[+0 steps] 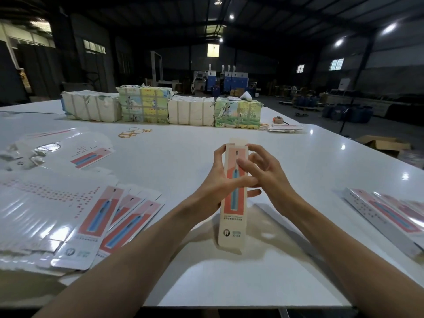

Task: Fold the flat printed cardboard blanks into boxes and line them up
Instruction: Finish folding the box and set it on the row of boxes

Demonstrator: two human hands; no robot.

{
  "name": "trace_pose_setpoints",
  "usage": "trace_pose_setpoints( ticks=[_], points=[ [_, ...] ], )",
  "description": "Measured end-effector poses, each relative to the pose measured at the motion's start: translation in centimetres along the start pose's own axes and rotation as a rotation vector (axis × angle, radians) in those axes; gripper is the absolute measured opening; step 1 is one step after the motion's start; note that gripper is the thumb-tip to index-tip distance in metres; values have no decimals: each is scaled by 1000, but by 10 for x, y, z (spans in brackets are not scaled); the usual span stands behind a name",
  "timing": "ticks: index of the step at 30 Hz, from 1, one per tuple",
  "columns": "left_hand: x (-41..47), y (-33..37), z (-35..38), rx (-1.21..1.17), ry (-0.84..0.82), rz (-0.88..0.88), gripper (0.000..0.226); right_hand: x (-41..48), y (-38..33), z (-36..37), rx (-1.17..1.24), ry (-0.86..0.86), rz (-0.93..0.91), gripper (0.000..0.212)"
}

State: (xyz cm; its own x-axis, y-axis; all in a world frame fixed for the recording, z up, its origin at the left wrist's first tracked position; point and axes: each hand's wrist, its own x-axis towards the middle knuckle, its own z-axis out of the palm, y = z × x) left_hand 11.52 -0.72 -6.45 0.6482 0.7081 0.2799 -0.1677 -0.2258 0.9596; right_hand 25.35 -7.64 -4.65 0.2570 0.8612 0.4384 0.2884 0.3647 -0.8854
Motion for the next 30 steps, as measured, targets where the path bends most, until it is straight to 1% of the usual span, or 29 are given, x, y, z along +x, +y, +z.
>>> trace_pose_setpoints(
  ticks=[2,5,7,9,11,15,17,20,22,25,28,30],
  points=[
    [-1,-1,0,21,30,-33,93,0,3,0,-8,-41,9,30],
    [-2,-3,0,45,65,-68,86,0,7,2,-18,-60,41,28],
    [-1,-4,1,39,67,-93,82,3,10,3,56,12,98,32],
    [-1,-4,1,52,29,-122,85,8,13,0,193,116,154,31],
    [-2,-4,3,71,-36,-138,86,11,16,-6,196,163,171,29],
    [-3,-5,5,76,-83,-142,84,13,19,-14,142,117,136,23],
    [-3,-4,5,84,-106,-153,83,13,19,-16,131,101,91,20],
    [-4,-4,5,101,-97,-151,82,12,18,-18,62,93,19,22],
    [-5,-3,5,115,-81,-128,82,13,14,-19,48,89,4,25],
    [-5,-2,5,122,-72,-106,82,14,10,-22,128,48,45,23],
    [-5,-1,5,114,-101,-117,84,13,5,-21,220,65,101,31],
    [-6,-1,5,100,-122,-106,85,14,4,-20,262,99,138,24]
  ],
)
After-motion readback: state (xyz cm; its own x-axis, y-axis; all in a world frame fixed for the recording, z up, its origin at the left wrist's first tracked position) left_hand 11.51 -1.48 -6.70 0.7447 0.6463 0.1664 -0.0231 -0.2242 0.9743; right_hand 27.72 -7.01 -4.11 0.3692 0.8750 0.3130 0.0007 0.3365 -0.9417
